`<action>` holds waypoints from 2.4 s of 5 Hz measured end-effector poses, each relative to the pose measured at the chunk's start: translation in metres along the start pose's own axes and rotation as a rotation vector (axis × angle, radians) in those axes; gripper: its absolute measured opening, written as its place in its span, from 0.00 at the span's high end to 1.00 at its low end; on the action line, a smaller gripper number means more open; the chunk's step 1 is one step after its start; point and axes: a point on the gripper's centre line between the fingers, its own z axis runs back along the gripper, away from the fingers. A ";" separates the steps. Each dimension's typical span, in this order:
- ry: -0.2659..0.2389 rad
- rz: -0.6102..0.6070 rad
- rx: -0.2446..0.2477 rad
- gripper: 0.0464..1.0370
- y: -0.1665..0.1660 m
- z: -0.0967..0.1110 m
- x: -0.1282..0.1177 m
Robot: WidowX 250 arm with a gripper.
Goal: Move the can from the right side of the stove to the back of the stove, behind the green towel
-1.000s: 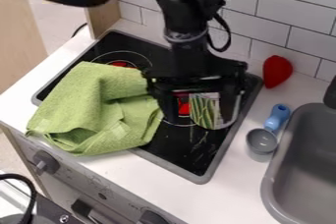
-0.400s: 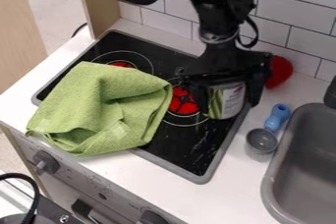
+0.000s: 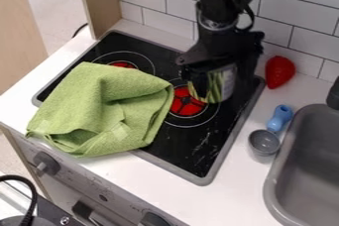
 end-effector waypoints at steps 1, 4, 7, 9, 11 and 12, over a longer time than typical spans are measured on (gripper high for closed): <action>-0.014 0.092 0.000 0.04 0.008 0.000 0.022; -0.066 0.052 0.022 0.04 0.032 -0.023 0.071; -0.009 -0.084 -0.058 0.04 -0.004 0.006 0.037; -0.009 -0.385 -0.005 0.04 0.008 0.014 0.001; -0.064 -0.471 -0.083 0.04 0.068 0.027 0.031; -0.164 -0.556 -0.120 0.04 0.103 0.032 0.055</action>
